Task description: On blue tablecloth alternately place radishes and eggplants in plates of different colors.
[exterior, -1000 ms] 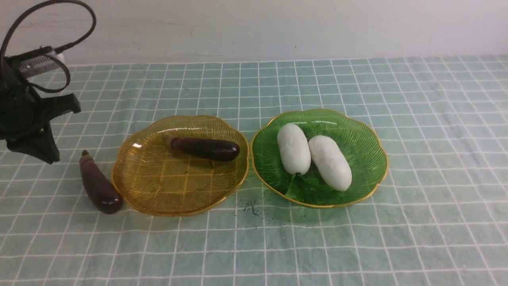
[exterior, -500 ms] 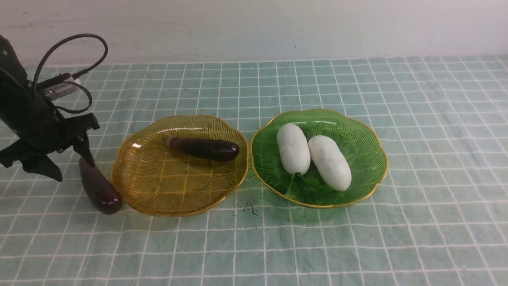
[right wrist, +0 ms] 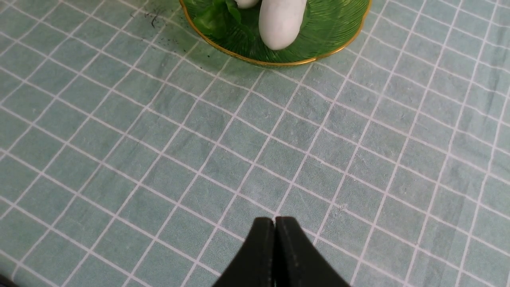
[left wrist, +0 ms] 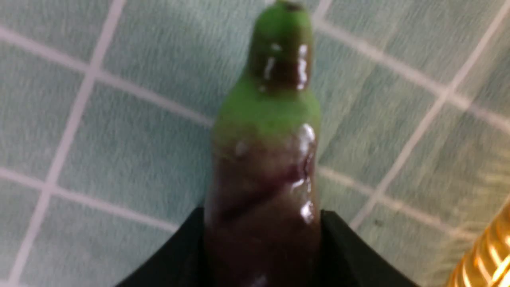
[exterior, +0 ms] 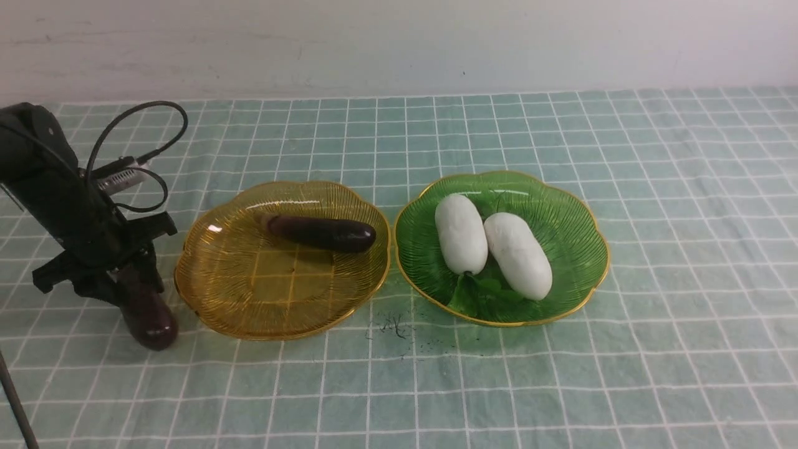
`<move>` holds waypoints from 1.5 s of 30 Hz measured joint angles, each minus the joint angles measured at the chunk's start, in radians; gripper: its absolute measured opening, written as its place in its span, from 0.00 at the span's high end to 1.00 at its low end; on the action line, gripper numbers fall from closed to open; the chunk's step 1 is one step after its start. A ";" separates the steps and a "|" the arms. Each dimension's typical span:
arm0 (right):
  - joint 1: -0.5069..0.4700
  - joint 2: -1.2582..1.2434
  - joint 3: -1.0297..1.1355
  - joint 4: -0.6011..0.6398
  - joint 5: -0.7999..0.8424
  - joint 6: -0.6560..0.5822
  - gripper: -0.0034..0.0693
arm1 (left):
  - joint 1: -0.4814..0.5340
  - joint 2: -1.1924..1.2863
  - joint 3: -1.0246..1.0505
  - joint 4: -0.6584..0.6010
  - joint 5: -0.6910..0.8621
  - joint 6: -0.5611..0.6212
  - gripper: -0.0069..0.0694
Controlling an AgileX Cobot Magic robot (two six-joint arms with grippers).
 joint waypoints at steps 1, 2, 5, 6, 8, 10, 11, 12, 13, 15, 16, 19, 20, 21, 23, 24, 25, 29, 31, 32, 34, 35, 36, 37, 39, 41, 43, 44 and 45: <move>0.000 0.000 0.000 0.000 0.000 0.000 0.97 | 0.000 -0.002 -0.016 0.004 0.023 0.007 0.53; 0.000 0.000 0.000 0.001 0.000 0.000 0.97 | 0.000 -0.012 -0.041 0.016 0.056 0.019 0.53; 0.000 0.000 0.000 0.001 -0.001 0.000 0.97 | 0.000 -0.059 -0.165 0.067 0.159 0.042 0.53; 0.000 0.000 0.000 0.001 -0.001 0.000 0.97 | 0.000 -0.075 -0.209 0.070 0.180 0.041 0.53; 0.000 0.000 0.000 0.001 -0.003 0.001 0.97 | -0.005 -0.112 -0.268 0.042 0.194 0.032 0.53; 0.000 0.000 0.000 0.005 -0.004 0.002 0.97 | -0.019 -0.124 -0.283 -0.017 0.199 0.030 0.53; 0.000 0.000 0.000 0.008 -0.005 0.002 0.97 | -0.028 -0.125 -0.283 -0.046 0.201 0.030 0.53; 0.000 0.000 0.000 0.008 -0.008 0.002 0.97 | -0.047 -0.119 -0.283 -0.086 0.209 0.030 0.53; 0.000 0.000 0.000 0.009 -0.010 0.004 0.97 | -0.069 -0.106 -0.283 -0.118 0.213 0.030 0.53; 0.000 0.000 0.000 0.009 -0.011 0.015 0.97 | -0.112 -0.082 -0.282 -0.150 0.215 0.030 0.53; 0.000 0.000 0.000 0.009 -0.011 0.020 0.97 | -0.129 -0.070 -0.282 -0.160 0.215 0.030 0.53; 0.000 0.000 0.000 0.009 -0.002 0.026 0.97 | -0.172 -0.037 -0.282 -0.171 0.209 0.030 0.53; 0.000 0.000 0.000 0.009 0.001 0.028 0.97 | -0.192 -0.023 -0.282 -0.173 0.201 0.030 0.53; 0.000 0.000 0.000 0.009 0.003 0.029 0.97 | -0.204 -0.013 -0.282 -0.173 0.193 0.030 0.52; 0.000 -0.007 0.000 0.011 0.005 0.042 0.97 | -0.231 0.011 -0.282 -0.174 0.176 0.028 0.47; 0.000 -0.018 0.000 0.012 0.005 0.049 0.97 | -0.244 0.025 -0.282 -0.174 0.166 0.026 0.42; 0.000 -0.029 0.000 0.012 0.005 0.057 0.97 | -0.253 0.034 -0.282 -0.176 0.162 0.024 0.38; 0.000 -0.115 0.000 0.012 0.005 0.088 0.97 | -0.267 0.046 -0.283 -0.177 0.168 0.032 0.26; 0.000 -0.154 0.001 0.012 0.001 0.103 0.97 | -0.267 0.046 -0.297 -0.176 0.191 0.043 0.25; 0.000 -0.176 0.008 0.012 -0.020 0.109 0.97 | -0.267 0.046 -0.307 -0.174 0.199 0.051 0.25; 0.000 -0.218 0.041 0.012 -0.096 0.114 0.97 | -0.267 0.046 -0.340 -0.165 0.206 0.079 0.26; 0.000 -0.238 0.064 0.012 -0.149 0.120 0.97 | -0.267 0.045 -0.355 -0.161 0.207 0.090 0.27; 0.000 -0.257 0.092 0.012 -0.209 0.123 0.97 | -0.267 0.040 -0.364 -0.157 0.208 0.102 0.29; 0.000 -0.277 0.126 0.012 -0.273 0.124 0.97 | -0.267 0.031 -0.373 -0.157 0.209 0.113 0.32; 0.000 -0.299 0.213 0.012 -0.423 0.125 0.97 | -0.267 0.006 -0.381 -0.157 0.212 0.125 0.39; 0.000 -0.306 0.291 0.012 -0.561 0.126 0.97 | -0.267 -0.025 -0.383 -0.159 0.216 0.141 0.49; 0.000 -0.306 0.361 0.012 -0.695 0.126 0.97 | -0.267 -0.055 -0.385 -0.166 0.216 0.170 0.61; 0.000 -0.306 0.398 0.012 -0.769 0.126 0.97 | -0.267 -0.064 -0.386 -0.167 0.216 0.186 0.66; 0.000 -0.306 0.424 0.012 -0.821 0.127 0.97 | -0.267 -0.074 -0.386 -0.167 0.216 0.201 0.70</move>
